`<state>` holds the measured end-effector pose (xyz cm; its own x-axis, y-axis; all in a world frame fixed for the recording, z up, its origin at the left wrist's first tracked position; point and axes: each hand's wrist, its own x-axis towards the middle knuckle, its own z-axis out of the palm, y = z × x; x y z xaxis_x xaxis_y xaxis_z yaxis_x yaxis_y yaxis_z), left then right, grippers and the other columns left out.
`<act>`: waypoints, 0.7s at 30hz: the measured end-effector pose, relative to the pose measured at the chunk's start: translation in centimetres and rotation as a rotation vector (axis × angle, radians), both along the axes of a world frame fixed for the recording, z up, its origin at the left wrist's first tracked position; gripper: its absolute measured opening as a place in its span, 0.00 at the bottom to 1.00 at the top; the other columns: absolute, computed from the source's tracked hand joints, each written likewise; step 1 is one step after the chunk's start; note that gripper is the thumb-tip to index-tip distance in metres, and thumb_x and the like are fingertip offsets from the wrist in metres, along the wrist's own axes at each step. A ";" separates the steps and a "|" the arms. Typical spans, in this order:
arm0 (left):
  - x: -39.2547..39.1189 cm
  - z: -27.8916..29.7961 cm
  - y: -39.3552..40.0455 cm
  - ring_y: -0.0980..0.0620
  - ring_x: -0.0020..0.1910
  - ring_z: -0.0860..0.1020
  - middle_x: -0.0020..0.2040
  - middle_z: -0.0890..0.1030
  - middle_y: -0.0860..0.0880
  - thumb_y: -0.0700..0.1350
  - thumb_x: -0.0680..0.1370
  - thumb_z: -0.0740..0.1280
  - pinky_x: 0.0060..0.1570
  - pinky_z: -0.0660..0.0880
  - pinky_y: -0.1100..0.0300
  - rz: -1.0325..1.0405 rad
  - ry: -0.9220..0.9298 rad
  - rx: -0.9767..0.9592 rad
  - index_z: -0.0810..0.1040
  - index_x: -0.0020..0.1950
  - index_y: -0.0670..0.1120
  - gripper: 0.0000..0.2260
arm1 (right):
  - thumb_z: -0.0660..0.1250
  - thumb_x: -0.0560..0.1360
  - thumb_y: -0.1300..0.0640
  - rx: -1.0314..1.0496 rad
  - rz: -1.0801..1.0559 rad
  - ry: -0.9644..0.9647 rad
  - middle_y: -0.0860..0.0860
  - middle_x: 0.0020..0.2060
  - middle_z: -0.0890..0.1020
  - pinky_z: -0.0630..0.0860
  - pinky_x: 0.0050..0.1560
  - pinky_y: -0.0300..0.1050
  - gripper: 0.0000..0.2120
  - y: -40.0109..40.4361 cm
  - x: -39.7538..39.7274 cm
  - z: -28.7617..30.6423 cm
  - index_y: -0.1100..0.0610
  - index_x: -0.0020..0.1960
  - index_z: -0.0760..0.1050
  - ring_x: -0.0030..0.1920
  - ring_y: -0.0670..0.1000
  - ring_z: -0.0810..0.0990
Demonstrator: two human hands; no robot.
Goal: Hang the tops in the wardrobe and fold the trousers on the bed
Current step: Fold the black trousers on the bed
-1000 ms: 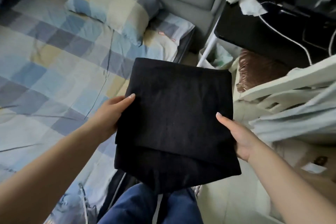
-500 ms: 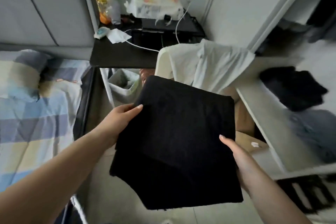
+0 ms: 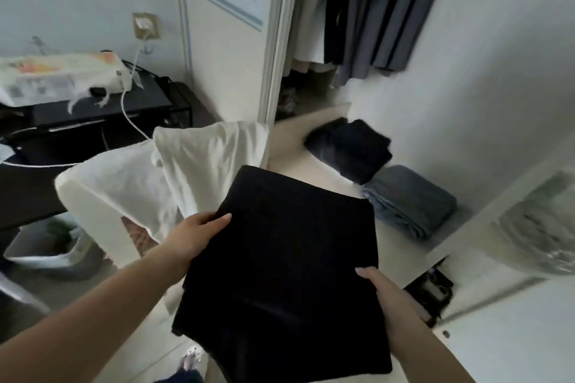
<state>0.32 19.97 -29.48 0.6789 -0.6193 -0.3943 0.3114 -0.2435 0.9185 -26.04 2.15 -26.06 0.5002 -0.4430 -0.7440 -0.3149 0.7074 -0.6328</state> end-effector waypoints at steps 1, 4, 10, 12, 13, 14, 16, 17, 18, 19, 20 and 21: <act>0.7 -0.3 -1.5 0.49 0.44 0.85 0.44 0.86 0.48 0.53 0.75 0.70 0.44 0.80 0.56 -0.018 0.002 0.008 0.82 0.52 0.50 0.10 | 0.68 0.72 0.54 0.002 -0.025 0.018 0.56 0.30 0.80 0.76 0.30 0.45 0.10 -0.9 0.3 -0.1 0.61 0.45 0.77 0.28 0.55 0.80; 3.4 -0.9 -7.0 0.46 0.45 0.85 0.45 0.86 0.47 0.53 0.75 0.70 0.50 0.80 0.51 -0.121 0.010 0.030 0.82 0.53 0.49 0.11 | 0.67 0.73 0.54 0.019 -0.109 0.069 0.56 0.29 0.80 0.76 0.31 0.45 0.10 -4.3 1.8 -0.5 0.61 0.47 0.76 0.28 0.56 0.80; 8.8 -2.6 -18.7 0.48 0.39 0.84 0.38 0.86 0.50 0.53 0.75 0.70 0.44 0.79 0.56 -0.268 -0.082 0.089 0.82 0.46 0.50 0.07 | 0.66 0.73 0.58 0.104 -0.343 0.068 0.52 0.26 0.70 0.66 0.29 0.43 0.06 -9.8 4.7 -2.0 0.58 0.42 0.69 0.24 0.52 0.70; 9.9 -3.2 -22.2 0.51 0.38 0.84 0.37 0.85 0.51 0.53 0.75 0.69 0.42 0.77 0.58 -0.351 -0.100 0.111 0.83 0.46 0.51 0.07 | 0.67 0.70 0.59 0.130 -0.398 0.043 0.51 0.25 0.67 0.62 0.27 0.42 0.08 -11.0 5.2 -2.6 0.57 0.39 0.68 0.23 0.51 0.66; 10.3 -3.5 -23.9 0.51 0.38 0.84 0.38 0.86 0.51 0.53 0.76 0.69 0.42 0.76 0.58 -0.399 -0.095 0.117 0.83 0.47 0.51 0.08 | 0.67 0.69 0.59 0.149 -0.428 0.012 0.51 0.25 0.65 0.61 0.26 0.41 0.08 -11.7 5.5 -2.8 0.56 0.37 0.67 0.22 0.50 0.65; 10.6 -4.0 -25.7 0.50 0.38 0.84 0.38 0.85 0.50 0.53 0.76 0.69 0.42 0.76 0.58 -0.446 -0.088 0.122 0.83 0.48 0.49 0.08 | 0.67 0.69 0.59 0.154 -0.465 -0.015 0.50 0.25 0.64 0.61 0.25 0.41 0.08 -12.4 5.6 -3.1 0.56 0.36 0.68 0.22 0.50 0.64; 11.3 -4.5 -28.6 0.47 0.37 0.82 0.37 0.84 0.47 0.51 0.77 0.69 0.42 0.73 0.56 -0.521 -0.069 0.124 0.84 0.47 0.46 0.09 | 0.64 0.73 0.60 0.114 -0.547 -0.037 0.51 0.24 0.66 0.63 0.23 0.38 0.09 -13.6 5.5 -3.8 0.56 0.34 0.69 0.20 0.50 0.67; 11.5 -4.7 -30.0 0.46 0.36 0.80 0.36 0.83 0.46 0.51 0.77 0.68 0.41 0.71 0.55 -0.576 -0.070 0.131 0.84 0.48 0.45 0.10 | 0.64 0.74 0.59 0.103 -0.582 -0.038 0.51 0.24 0.68 0.65 0.23 0.38 0.10 -14.2 5.3 -4.3 0.56 0.34 0.71 0.21 0.50 0.69; 11.8 -4.9 -31.2 0.46 0.35 0.78 0.35 0.82 0.45 0.51 0.77 0.68 0.41 0.70 0.54 -0.623 -0.070 0.137 0.83 0.48 0.43 0.12 | 0.65 0.74 0.58 0.102 -0.605 -0.034 0.51 0.24 0.71 0.68 0.25 0.39 0.10 -14.6 5.3 -4.7 0.56 0.34 0.74 0.22 0.51 0.72; 11.9 -5.0 -32.5 0.46 0.34 0.78 0.35 0.81 0.45 0.51 0.78 0.67 0.39 0.69 0.54 -0.664 -0.067 0.146 0.83 0.49 0.42 0.12 | 0.65 0.73 0.56 0.109 -0.624 -0.032 0.52 0.25 0.72 0.69 0.26 0.41 0.09 -15.2 5.2 -5.3 0.56 0.35 0.76 0.23 0.52 0.73; 12.0 -5.3 -33.9 0.46 0.34 0.78 0.35 0.82 0.45 0.51 0.78 0.67 0.39 0.70 0.55 -0.692 -0.069 0.151 0.83 0.50 0.44 0.12 | 0.66 0.73 0.55 0.112 -0.645 -0.033 0.52 0.26 0.73 0.69 0.27 0.42 0.08 -15.9 5.1 -5.9 0.56 0.36 0.76 0.24 0.52 0.74; 11.9 -5.3 -35.0 0.47 0.34 0.79 0.36 0.83 0.45 0.52 0.77 0.67 0.39 0.71 0.55 -0.701 -0.073 0.150 0.84 0.49 0.46 0.11 | 0.66 0.73 0.55 0.113 -0.657 -0.042 0.51 0.26 0.72 0.69 0.27 0.42 0.07 -16.7 5.1 -6.6 0.56 0.37 0.75 0.24 0.52 0.73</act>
